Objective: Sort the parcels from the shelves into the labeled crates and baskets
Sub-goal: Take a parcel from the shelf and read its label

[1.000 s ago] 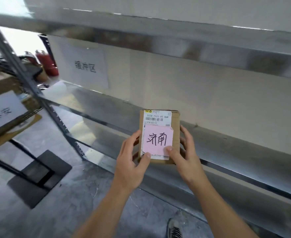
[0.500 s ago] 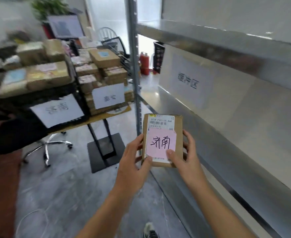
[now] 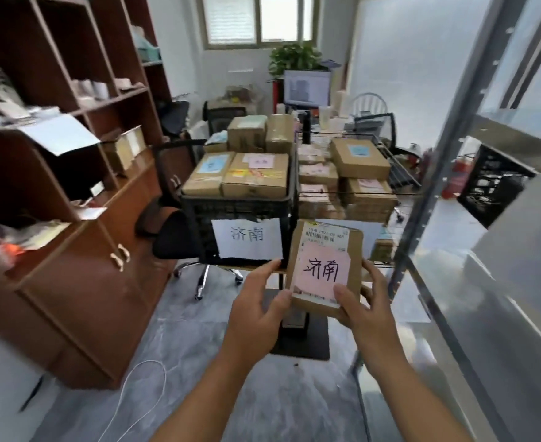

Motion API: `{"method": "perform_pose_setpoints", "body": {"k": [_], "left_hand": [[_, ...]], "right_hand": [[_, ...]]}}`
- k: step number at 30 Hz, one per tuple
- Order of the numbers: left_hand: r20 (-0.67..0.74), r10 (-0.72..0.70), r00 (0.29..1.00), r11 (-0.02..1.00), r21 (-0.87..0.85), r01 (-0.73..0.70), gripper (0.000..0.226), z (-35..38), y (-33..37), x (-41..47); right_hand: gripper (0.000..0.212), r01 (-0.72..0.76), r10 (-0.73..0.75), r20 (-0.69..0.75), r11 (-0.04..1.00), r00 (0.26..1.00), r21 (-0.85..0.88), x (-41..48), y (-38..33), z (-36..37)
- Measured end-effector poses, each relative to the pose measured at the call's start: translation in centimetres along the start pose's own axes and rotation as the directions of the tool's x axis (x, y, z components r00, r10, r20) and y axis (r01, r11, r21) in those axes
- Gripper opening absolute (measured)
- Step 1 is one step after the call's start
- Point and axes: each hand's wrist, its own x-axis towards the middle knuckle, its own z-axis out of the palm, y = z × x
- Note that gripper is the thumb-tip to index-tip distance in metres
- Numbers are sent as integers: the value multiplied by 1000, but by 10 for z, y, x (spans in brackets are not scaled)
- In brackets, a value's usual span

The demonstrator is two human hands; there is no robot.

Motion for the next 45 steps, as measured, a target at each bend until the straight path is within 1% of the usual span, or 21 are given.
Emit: {"method": "perform_pose_setpoints", "body": {"k": [3,5,7,9,11,13,16,19,22,24,27,29,31,34,36,41,45], "left_hand": [[-65,24,998,984,177,-12,41,-36,-19,34],[-96,37,995,953,302,-6,46,-60,-35,60],[-106,29,994,912,410,17,50,-81,-53,89],[-93,39,995,864,503,13,54,-99,-73,123],[-67,46,997,817,576,1,55,-114,-93,160],[-45,69,997,768,640,-25,54,-126,-108,199],[-12,100,995,712,699,-64,52,-143,-128,257],[31,82,996,718,691,-80,51,-160,-147,308],[88,21,996,749,658,-74,53,-170,-168,344],[118,-5,993,766,639,-72,55,-173,-182,360],[145,-42,989,780,623,-58,53,-177,-201,375],[156,-54,986,790,611,-54,50,-179,-213,380],[156,-49,987,804,592,-53,46,-181,-223,383],[120,-28,992,818,574,-47,44,-183,-233,385],[92,-14,996,830,557,-40,44,-184,-237,385],[106,-56,993,870,494,-3,53,-188,-242,389],[82,-79,994,882,470,31,54,-184,-243,392]], "right_hand": [[51,-25,23,43,999,999,35,41,-3,30],[49,-50,46,68,997,997,56,68,-7,49],[53,-49,45,82,997,996,51,95,-13,68],[59,-36,32,91,999,995,37,126,-21,88],[60,2,-1,90,1000,996,-9,158,-27,111],[57,27,-25,61,999,998,-38,190,-36,136],[48,51,-51,0,998,999,-34,237,-51,176],[53,38,-39,-24,999,999,-34,280,-65,215],[57,47,-52,-52,995,997,-91,317,-68,247],[60,31,-39,-66,993,997,-110,337,-63,263],[66,-6,-10,-80,979,997,-205,361,-57,283],[61,-42,28,-71,977,997,-210,376,-53,297],[57,-65,58,-40,976,998,-207,388,-50,313],[61,-27,17,-36,950,999,-310,408,-49,335],[62,-26,16,-31,941,999,-336,421,-50,349],[69,-3,10,13,875,1000,-483,439,-46,372],[66,8,18,43,842,999,-539,444,-40,374]]}}
